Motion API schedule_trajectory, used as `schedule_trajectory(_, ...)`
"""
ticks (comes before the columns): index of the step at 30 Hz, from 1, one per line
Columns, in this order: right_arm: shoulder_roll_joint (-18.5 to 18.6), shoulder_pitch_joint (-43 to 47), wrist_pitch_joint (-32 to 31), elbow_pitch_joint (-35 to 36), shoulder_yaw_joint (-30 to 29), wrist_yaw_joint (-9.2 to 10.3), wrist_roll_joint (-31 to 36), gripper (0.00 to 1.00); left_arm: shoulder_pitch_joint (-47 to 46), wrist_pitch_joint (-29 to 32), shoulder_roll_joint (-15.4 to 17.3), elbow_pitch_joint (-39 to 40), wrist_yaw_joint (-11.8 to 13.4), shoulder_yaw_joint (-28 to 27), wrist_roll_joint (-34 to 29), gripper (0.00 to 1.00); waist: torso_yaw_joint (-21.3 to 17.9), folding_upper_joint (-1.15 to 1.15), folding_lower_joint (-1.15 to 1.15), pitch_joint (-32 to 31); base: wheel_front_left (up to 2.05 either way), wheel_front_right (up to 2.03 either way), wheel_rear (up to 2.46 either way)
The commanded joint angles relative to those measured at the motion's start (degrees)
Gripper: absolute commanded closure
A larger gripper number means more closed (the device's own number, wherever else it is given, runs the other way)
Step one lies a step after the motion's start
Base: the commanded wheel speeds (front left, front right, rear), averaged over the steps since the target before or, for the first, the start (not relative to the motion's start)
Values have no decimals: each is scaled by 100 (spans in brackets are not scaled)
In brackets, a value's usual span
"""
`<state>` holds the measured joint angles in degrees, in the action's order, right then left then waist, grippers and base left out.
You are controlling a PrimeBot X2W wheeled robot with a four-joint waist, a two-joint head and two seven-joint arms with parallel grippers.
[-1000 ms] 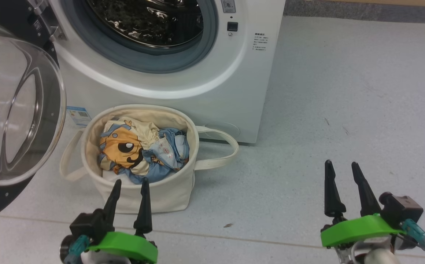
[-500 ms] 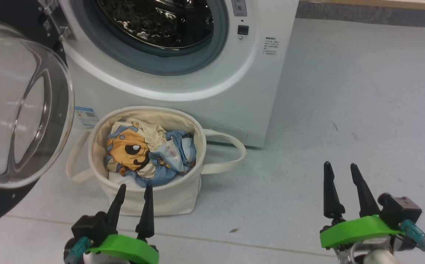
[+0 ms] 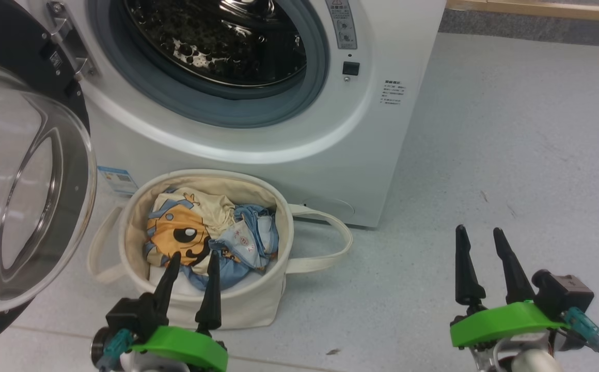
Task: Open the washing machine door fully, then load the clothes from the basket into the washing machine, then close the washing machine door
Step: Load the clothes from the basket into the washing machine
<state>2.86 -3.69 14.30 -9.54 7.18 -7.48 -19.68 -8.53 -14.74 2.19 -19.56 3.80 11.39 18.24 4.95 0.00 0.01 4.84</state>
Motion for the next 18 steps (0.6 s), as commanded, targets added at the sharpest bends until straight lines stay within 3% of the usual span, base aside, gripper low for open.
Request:
schedule_trajectory(1,2,-182,70,169,157,-1,54,0,-183,-26,69,192,54,-153,-67,0,5,0,0,21,23,-23,0)
schedule_trajectory(10,2,-242,70,218,278,-1,141,0,-293,-26,69,7,105,-57,-124,0,-4,0,0,264,1,-1,0)
schedule_trajectory(18,2,-358,70,306,460,-1,247,0,-693,-26,69,-715,296,10,-278,0,-127,0,0,824,0,0,0)
